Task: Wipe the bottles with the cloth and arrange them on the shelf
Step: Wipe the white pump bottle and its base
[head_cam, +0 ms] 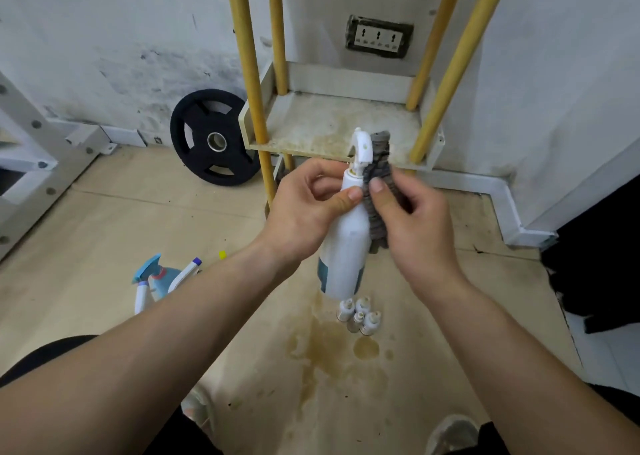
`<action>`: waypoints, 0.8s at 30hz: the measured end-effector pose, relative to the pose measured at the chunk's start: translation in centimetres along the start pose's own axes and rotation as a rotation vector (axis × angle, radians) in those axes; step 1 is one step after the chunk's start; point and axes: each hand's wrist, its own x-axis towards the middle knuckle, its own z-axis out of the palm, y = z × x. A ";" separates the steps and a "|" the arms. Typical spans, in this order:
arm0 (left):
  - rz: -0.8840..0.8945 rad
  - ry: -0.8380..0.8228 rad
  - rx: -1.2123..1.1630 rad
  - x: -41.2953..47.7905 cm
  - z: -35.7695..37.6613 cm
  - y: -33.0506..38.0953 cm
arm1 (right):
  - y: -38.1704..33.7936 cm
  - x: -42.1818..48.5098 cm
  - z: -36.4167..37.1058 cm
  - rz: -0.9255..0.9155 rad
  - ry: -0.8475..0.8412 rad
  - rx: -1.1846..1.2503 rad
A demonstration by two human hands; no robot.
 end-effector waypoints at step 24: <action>-0.081 0.051 0.105 -0.1 -0.2 -0.6 | 2.1 0.3 1.3 0.295 -0.091 0.285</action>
